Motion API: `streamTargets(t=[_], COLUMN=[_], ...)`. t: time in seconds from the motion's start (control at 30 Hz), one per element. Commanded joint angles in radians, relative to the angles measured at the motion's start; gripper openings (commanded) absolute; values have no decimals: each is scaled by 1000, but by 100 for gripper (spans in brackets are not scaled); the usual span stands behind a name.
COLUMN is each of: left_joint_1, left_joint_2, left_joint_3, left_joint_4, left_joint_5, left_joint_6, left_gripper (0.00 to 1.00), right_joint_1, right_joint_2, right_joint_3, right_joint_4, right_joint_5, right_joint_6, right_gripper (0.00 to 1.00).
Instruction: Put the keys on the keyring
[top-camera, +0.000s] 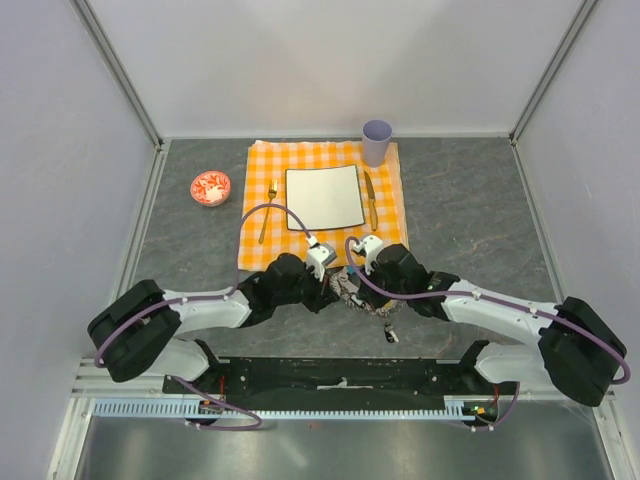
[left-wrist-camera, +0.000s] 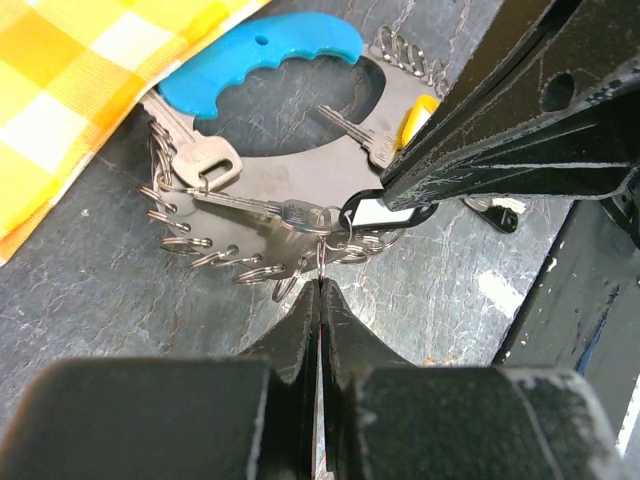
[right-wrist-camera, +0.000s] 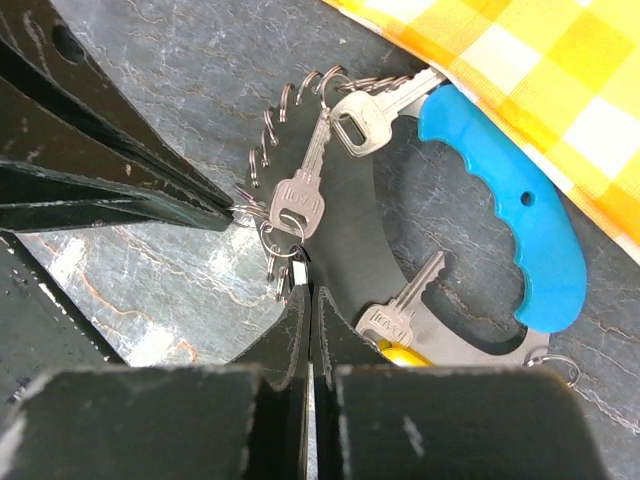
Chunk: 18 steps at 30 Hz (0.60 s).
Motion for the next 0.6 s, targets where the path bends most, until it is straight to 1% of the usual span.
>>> streamTargets(t=[0.0, 0.17, 0.23, 0.4, 0.5, 0.57], left_joint_1=[3, 5, 6, 6, 6, 5], left_joint_2=[-72, -110, -118, -144, -173, -175], left_joint_3=[-34, -60, -77, -126, -175, -186], left_joint_4=[108, 146, 174, 285, 367, 379], left_joint_5=[-62, -97, -102, -115, -140, -136], left_joint_6=[37, 40, 43, 29, 9, 11], left_gripper=[2, 2, 2, 2, 2, 2], right_joint_1=[-17, -18, -18, -23, -29, -29], right_joint_2=[-24, -34, -36, -13, 19, 29], right_joint_3=[49, 84, 96, 136, 155, 161], right_joint_4=[-125, -214, -220, -280, -318, -326], right_joint_5=[19, -16, -41, -70, -116, -148], right_joint_6=[-38, -45, -44, -25, -16, -16], right_gripper=[0, 0, 0, 0, 0, 0])
